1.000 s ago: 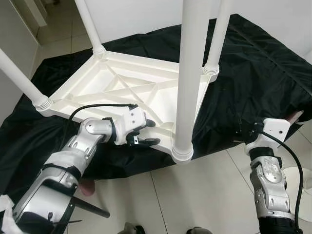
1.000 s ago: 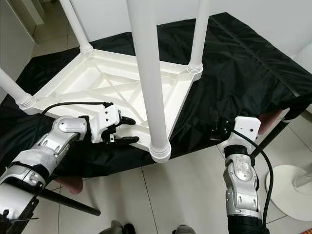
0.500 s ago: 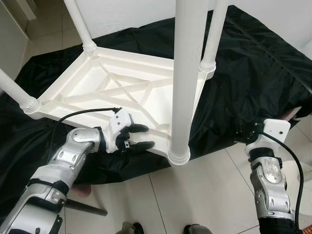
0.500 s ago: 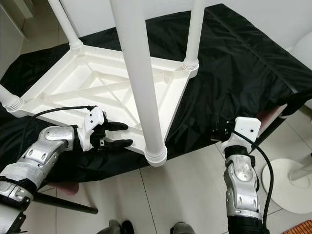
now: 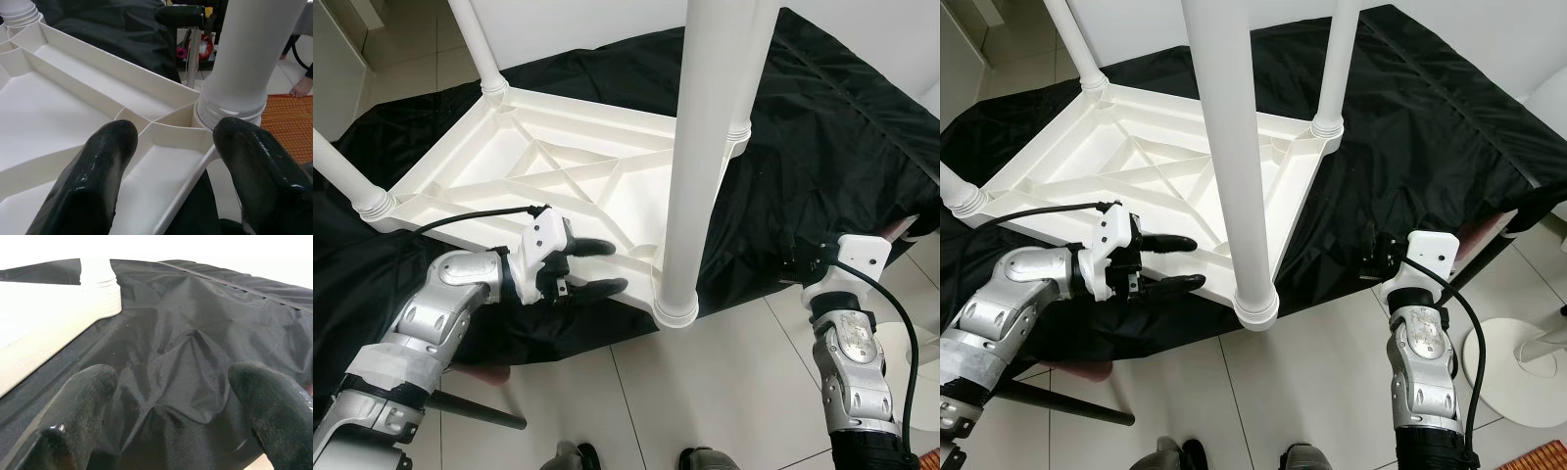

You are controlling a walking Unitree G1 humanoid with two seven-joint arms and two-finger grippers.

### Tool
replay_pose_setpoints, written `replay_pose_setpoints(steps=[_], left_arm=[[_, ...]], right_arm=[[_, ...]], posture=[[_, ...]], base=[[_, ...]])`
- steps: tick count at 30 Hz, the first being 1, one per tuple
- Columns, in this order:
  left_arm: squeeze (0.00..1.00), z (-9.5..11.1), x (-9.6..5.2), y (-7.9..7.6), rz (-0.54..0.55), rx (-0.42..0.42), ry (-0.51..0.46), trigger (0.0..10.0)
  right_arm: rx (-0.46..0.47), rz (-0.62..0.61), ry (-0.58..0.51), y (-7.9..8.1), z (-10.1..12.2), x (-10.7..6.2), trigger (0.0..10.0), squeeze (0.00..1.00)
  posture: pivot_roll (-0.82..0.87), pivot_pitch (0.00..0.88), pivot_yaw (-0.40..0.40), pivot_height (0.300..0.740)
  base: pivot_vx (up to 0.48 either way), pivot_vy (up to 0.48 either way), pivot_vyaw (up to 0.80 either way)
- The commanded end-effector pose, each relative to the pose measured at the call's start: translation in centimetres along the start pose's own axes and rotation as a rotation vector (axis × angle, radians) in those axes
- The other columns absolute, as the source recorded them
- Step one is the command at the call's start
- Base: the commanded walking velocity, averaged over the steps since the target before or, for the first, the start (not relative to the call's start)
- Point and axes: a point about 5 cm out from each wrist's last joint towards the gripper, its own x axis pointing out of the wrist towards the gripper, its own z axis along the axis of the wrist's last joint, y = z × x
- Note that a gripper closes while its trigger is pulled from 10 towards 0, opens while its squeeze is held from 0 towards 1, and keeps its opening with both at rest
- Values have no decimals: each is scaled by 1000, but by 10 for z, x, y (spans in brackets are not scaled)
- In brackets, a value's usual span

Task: Building children table

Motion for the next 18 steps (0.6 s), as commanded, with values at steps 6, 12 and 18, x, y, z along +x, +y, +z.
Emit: replay_pose_setpoints(steps=[6, 12, 18], left_arm=[[0, -14, 3, -2, 54, 84, 115, 10000], [0, -27, 6, 6, 134, 104, 187, 10000], [0, -35, 9, 17, 200, 100, 230, 10000]], right_arm=[[2, 37, 16, 8, -4, 7, 10000, 0], [2, 40, 11, 9, -3, 9, 10000, 0], [0, 34, 6, 8, -2, 10, 10000, 0]], posture=[[-115, 155, 94, 740], [-116, 153, 94, 740], [-126, 152, 102, 740]], base=[[0, 0, 0], [0, 0, 0], [0, 0, 0]])
